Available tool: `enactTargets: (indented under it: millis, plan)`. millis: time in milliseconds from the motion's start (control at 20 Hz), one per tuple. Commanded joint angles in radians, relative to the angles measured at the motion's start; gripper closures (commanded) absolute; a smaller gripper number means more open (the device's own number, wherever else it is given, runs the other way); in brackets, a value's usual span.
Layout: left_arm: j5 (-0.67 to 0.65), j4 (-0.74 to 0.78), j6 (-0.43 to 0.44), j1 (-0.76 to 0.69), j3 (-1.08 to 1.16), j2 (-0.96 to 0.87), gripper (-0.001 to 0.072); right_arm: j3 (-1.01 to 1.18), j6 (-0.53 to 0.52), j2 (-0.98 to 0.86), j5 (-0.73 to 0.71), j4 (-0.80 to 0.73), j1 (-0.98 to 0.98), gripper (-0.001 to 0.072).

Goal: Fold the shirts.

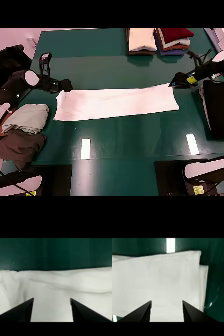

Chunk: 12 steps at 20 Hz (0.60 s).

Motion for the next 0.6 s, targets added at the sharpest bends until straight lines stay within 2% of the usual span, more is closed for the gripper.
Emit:
enactTargets:
  millis: [0,50,100,150,300,500,550]
  plan:
    - [-0.112,-0.006,0.0,0.001,0.062,-0.003,0.016,0.014,-0.06,-0.014,0.072,0.052,-0.079,0.0262]
    - [-0.137,-0.013,0.0,0.001,0.063,-0.003,0.0311,-0.012,-0.074,-0.014,0.093,0.055,-0.115,0.0263]
    - [-0.157,-0.025,0.0,0.001,0.062,-0.003,0.0565,-0.047,-0.085,-0.014,0.095,0.055,-0.148,0.0255]
    - [-0.157,-0.048,0.001,0.001,0.062,-0.003,0.0684,-0.09,-0.097,-0.015,0.083,0.066,-0.181,0.02]
    - [-0.139,-0.133,0.001,-0.014,0.062,-0.003,0.0682,-0.203,-0.139,-0.019,0.017,0.072,-0.246,0.0188]
    - [-0.072,-0.138,-0.002,-0.127,0.062,-0.019,0.0683,-0.265,-0.171,-0.082,0.009,0.177,-0.232,0.0197]
    - [-0.057,-0.138,-0.009,-0.161,0.063,-0.029,0.0683,-0.264,-0.177,-0.103,0.008,0.201,-0.211,0.0217]
